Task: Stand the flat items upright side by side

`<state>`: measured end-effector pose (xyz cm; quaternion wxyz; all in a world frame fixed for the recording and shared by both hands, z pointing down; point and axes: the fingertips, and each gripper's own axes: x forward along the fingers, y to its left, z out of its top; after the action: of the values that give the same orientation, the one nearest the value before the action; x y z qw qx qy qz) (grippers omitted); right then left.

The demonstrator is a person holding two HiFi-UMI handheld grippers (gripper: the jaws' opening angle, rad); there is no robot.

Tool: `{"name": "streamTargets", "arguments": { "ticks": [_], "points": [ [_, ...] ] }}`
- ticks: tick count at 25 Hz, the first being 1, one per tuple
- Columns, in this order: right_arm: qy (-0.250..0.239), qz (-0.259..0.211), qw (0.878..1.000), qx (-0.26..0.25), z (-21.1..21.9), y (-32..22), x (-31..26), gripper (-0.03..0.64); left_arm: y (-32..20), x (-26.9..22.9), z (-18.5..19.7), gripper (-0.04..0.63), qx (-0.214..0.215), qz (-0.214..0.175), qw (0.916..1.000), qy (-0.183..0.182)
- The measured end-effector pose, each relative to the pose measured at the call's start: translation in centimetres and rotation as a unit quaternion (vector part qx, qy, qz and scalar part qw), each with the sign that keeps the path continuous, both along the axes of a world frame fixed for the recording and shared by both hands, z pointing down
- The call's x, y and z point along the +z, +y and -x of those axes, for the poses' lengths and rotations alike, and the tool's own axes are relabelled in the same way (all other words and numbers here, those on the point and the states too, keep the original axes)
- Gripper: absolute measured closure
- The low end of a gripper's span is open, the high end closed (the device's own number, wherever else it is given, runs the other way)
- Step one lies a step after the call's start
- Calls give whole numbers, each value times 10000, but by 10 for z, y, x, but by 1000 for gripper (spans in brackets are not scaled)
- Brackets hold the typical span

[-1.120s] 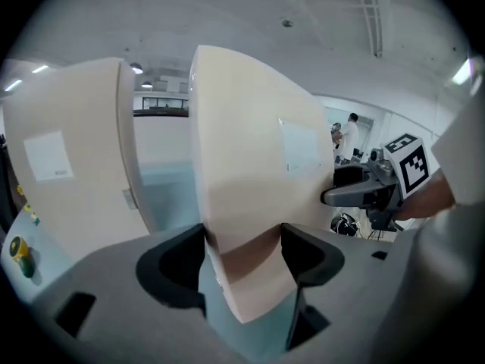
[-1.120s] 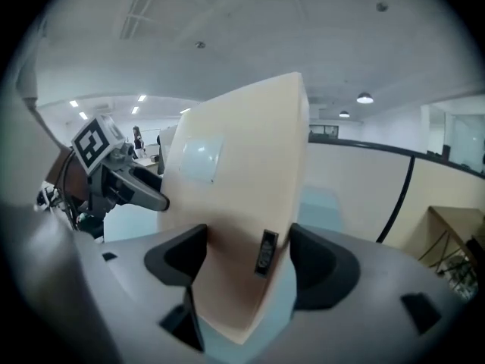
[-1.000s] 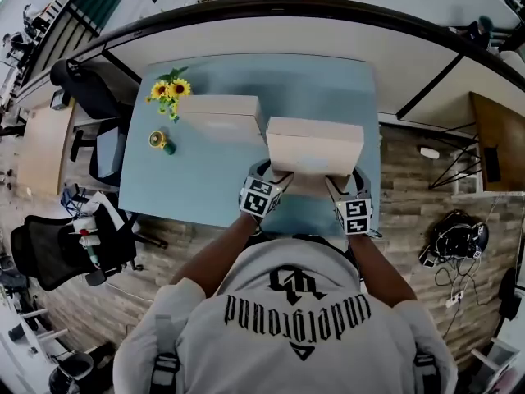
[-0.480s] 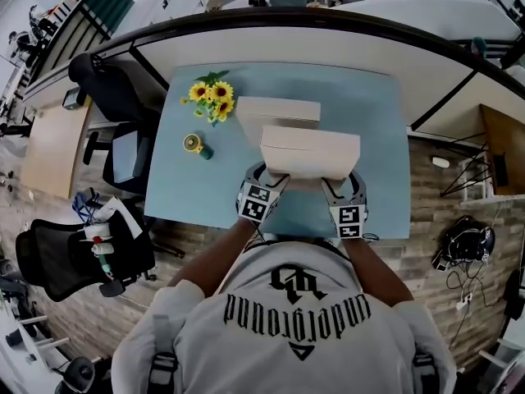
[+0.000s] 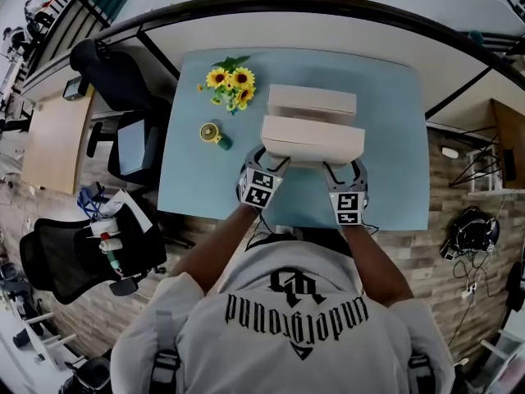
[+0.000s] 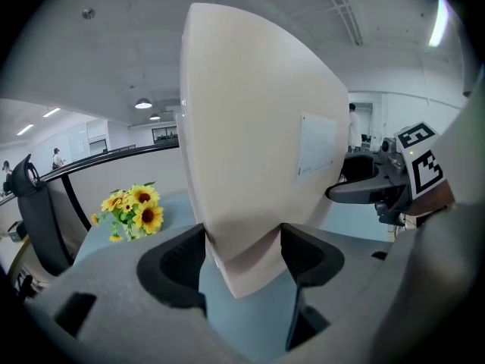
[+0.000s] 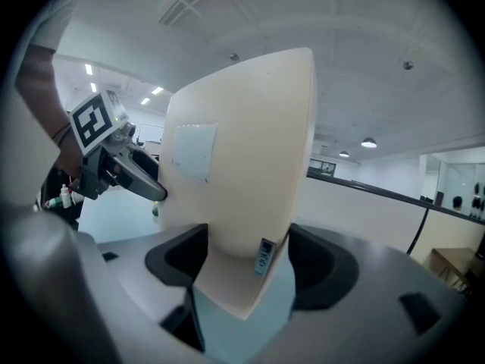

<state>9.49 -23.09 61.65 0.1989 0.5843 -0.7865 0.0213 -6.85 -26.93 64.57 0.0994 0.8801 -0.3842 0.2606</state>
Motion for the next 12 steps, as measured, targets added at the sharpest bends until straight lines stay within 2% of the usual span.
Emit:
{"name": "streamTargets", "arguments": {
  "ticks": [12],
  "points": [
    [170,266,9995,-35,-5,-45,40,290,-38,37,-1,278,-147,46,9996,-232]
  ]
}}
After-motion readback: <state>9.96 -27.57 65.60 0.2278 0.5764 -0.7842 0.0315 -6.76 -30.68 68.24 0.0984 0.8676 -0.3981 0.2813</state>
